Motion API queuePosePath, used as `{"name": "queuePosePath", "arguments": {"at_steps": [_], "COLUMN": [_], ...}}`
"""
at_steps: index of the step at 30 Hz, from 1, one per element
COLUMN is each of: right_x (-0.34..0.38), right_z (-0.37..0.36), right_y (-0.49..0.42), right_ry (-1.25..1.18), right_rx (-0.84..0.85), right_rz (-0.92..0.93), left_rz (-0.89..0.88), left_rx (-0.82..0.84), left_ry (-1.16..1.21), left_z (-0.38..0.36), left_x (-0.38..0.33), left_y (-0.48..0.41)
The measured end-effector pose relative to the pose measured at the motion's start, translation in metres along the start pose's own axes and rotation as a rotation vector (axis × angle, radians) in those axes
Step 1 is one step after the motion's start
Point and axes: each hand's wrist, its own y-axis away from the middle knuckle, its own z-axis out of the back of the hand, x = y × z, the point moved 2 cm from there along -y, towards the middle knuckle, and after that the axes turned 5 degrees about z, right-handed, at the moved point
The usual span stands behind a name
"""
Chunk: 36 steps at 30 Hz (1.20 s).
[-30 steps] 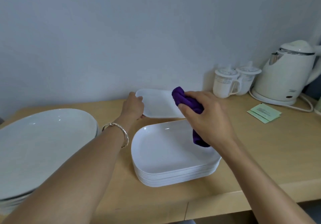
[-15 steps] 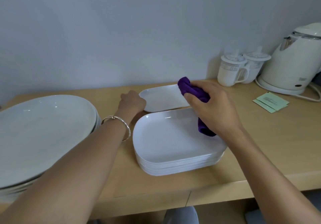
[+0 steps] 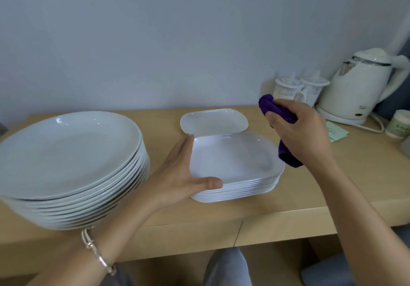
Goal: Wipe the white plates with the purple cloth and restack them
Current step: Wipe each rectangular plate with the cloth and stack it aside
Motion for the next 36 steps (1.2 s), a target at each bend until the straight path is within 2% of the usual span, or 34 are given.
{"name": "queuePosePath", "arguments": {"at_steps": [4, 7, 9, 11, 14, 17, 19, 21, 24, 27, 30, 33, 36], "right_x": [-0.007, -0.017, -0.016, -0.007, 0.015, 0.04, 0.047, 0.043, 0.032, 0.009, -0.009, -0.009, 0.02], "right_z": [-0.016, -0.05, -0.065, -0.076, -0.1, -0.124, -0.117, -0.1, -0.076, -0.05, -0.037, -0.065, -0.107], "right_y": [0.01, 0.02, 0.02, 0.019, 0.023, 0.036, 0.038, 0.038, 0.04, 0.03, 0.016, 0.008, 0.016], "right_ry": [0.147, 0.412, 0.568, 0.623, 0.491, 0.252, 0.064, -0.101, -0.148, -0.01, 0.147, 0.354, 0.407], "right_rx": [0.153, 0.278, 0.311, 0.313, 0.376, 0.491, 0.555, 0.682, 0.809, 0.725, 0.544, 0.389, 0.383], "right_rz": [-0.016, -0.001, -0.027, -0.033, 0.037, 0.274, 0.366, 0.384, 0.347, 0.282, 0.159, 0.1, 0.047], "left_rz": [-0.019, -0.045, -0.045, -0.054, -0.077, -0.027, 0.028, 0.033, -0.007, -0.086, -0.039, -0.041, -0.027], "left_rx": [0.016, 0.005, -0.026, -0.043, -0.037, -0.07, -0.093, -0.1, -0.092, -0.076, -0.087, -0.08, -0.077], "left_ry": [-0.009, 0.078, 0.115, 0.144, 0.182, 0.158, 0.125, 0.098, 0.096, 0.104, 0.068, 0.057, 0.05], "left_z": [0.001, 0.0, 0.0, 0.0, -0.001, -0.005, -0.006, -0.006, -0.004, -0.004, -0.003, -0.001, -0.001], "left_x": [0.007, 0.012, 0.012, 0.011, 0.01, 0.016, 0.018, 0.017, 0.013, 0.011, 0.013, 0.011, 0.012], "left_y": [-0.003, -0.007, -0.008, -0.008, -0.008, -0.01, -0.009, -0.009, -0.01, -0.011, -0.01, -0.009, -0.011]}}
